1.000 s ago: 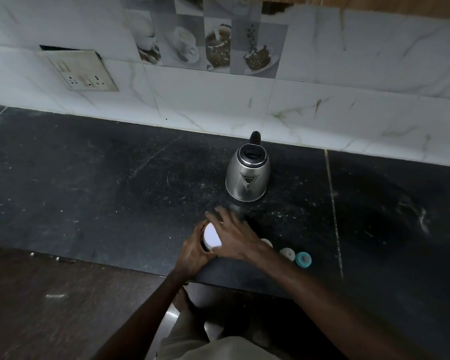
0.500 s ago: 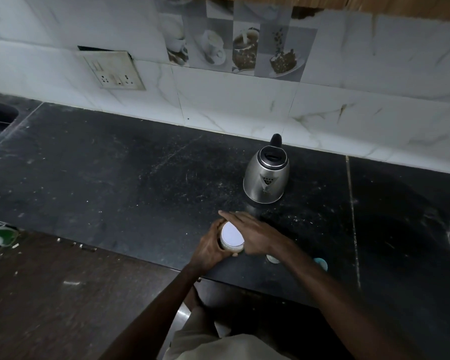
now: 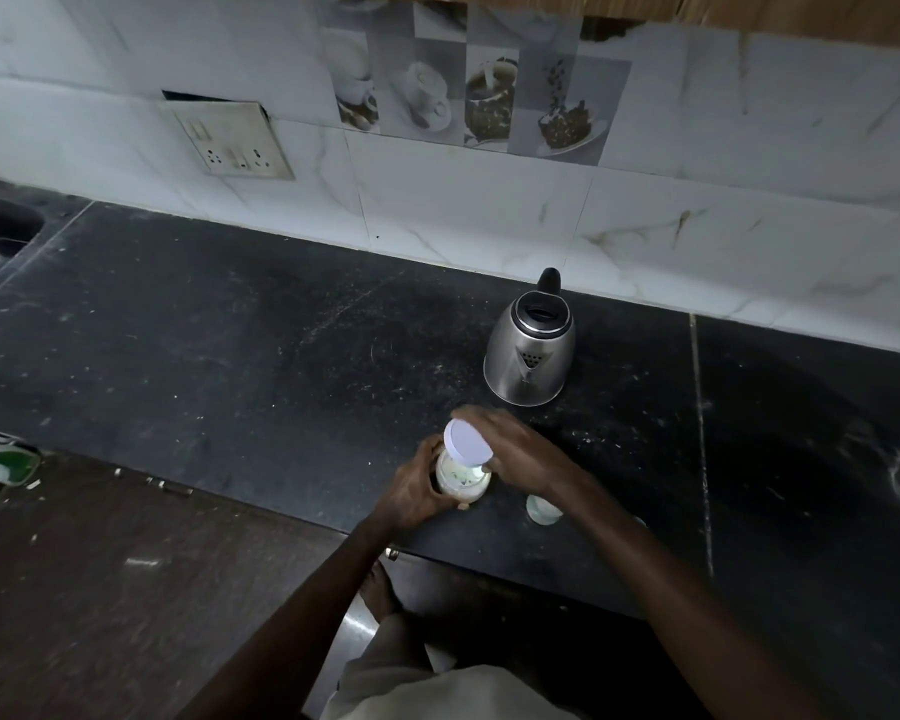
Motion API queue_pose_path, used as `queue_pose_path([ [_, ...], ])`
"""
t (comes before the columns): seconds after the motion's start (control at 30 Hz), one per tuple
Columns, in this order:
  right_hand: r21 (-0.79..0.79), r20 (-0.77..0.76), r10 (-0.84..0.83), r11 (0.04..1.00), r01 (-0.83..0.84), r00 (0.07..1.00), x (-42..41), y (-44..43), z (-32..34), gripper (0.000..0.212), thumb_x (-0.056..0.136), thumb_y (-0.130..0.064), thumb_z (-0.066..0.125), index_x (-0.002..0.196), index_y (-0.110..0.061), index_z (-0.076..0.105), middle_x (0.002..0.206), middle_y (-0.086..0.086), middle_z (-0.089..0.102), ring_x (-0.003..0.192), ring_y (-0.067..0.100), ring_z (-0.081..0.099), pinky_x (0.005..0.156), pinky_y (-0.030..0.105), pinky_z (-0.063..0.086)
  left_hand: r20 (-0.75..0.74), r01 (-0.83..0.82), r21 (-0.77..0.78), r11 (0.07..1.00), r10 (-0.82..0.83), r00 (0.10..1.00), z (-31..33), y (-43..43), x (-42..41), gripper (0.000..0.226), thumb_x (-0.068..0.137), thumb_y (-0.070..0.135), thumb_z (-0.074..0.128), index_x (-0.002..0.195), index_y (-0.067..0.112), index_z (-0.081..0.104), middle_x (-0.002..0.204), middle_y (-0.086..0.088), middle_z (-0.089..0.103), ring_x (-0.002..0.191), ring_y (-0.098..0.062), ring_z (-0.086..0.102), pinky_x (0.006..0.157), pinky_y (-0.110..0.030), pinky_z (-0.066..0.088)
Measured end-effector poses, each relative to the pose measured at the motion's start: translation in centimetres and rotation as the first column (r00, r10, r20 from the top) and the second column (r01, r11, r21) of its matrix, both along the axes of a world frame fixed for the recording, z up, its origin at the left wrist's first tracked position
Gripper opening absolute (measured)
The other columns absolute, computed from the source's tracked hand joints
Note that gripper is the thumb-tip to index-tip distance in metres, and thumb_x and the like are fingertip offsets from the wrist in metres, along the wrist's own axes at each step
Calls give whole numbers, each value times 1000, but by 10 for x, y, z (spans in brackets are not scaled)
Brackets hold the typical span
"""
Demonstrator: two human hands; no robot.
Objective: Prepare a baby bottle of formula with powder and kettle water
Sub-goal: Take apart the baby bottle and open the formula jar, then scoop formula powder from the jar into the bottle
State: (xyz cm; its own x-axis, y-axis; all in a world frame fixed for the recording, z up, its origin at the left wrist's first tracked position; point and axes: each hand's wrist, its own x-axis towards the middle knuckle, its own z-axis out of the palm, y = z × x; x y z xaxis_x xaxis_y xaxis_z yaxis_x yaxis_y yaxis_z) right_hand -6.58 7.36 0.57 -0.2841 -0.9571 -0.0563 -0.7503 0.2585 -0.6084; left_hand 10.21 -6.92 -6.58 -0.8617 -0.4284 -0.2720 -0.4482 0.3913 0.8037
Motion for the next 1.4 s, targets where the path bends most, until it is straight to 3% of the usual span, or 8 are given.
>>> queue_pose_path([
  [0.2, 68, 292, -373, 927, 370, 881, 4, 8, 13, 78, 67, -33, 92, 133, -29, 51, 133, -11, 60, 117, 13, 61, 93, 31, 51, -92, -17, -36, 999, 14, 996, 9, 8, 7, 151, 56, 54, 96, 168, 20, 2, 176, 7, 4, 163, -13, 0, 132, -43, 17],
  [0.33, 186, 690, -438, 877, 443, 577, 27, 8, 25, 49, 77, -45, 88, 115, -22, 68, 109, -6, 76, 100, 9, 73, 77, 26, 55, -291, -97, -63, 993, 74, 954, 54, 31, 17, 118, 79, 29, 93, 168, 21, 16, 175, 10, 18, 160, -10, 20, 127, -30, 25],
  [0.5, 189, 803, -360, 910, 370, 475, 49, 4, 38, 34, 96, -52, 68, 99, -19, 75, 89, 2, 72, 89, 10, 69, 72, 27, 52, -465, -284, -27, 958, 239, 852, 77, 37, 15, 75, 86, 16, 87, 151, 15, 51, 153, 6, 54, 141, -20, 55, 109, -41, 53],
  [0.6, 189, 754, -412, 882, 431, 512, 53, -1, 39, 35, 96, -54, 63, 105, -22, 75, 103, 0, 78, 94, 9, 72, 67, 23, 53, -425, -431, -65, 900, 366, 828, 70, 19, 9, 69, 82, 22, 91, 143, 14, 59, 146, 3, 60, 135, -13, 57, 105, -30, 51],
  [0.7, 242, 741, -535, 777, 582, 406, 48, 3, 43, 30, 102, -46, 59, 108, -19, 73, 103, -3, 80, 87, 10, 72, 57, 21, 51, -241, -567, -246, 786, 517, 821, 43, -9, 2, 62, 83, 17, 87, 136, 4, 60, 135, -18, 62, 124, -33, 59, 100, -43, 49],
  [0.83, 279, 717, -628, 656, 701, 303, 42, 17, 38, 24, 105, -37, 55, 100, -22, 73, 97, 0, 81, 79, 12, 71, 53, 22, 47, 19, -418, -398, 817, 462, 887, -2, -39, -1, 61, 75, 8, 88, 129, -5, 64, 124, -30, 65, 115, -53, 59, 98, -55, 46],
  [1.2, 322, 635, -724, 564, 761, 268, 49, 31, 20, 22, 103, -37, 60, 101, -20, 73, 94, -5, 80, 83, 11, 71, 61, 24, 49, 114, -126, -461, 878, 199, 973, -47, -48, 13, 84, 74, 46, 84, 142, 5, 56, 137, -18, 63, 116, -41, 60, 98, -48, 50],
  [1.4, 165, 255, -759, 645, 746, 599, 56, 8, -5, 11, 90, -19, 73, 101, -22, 76, 98, -9, 77, 95, 12, 72, 86, 33, 56, 108, -80, -570, 818, 171, 979, -38, -39, 19, 90, 66, 54, 84, 141, 12, 57, 136, -13, 63, 114, -38, 61, 90, -51, 52],
])
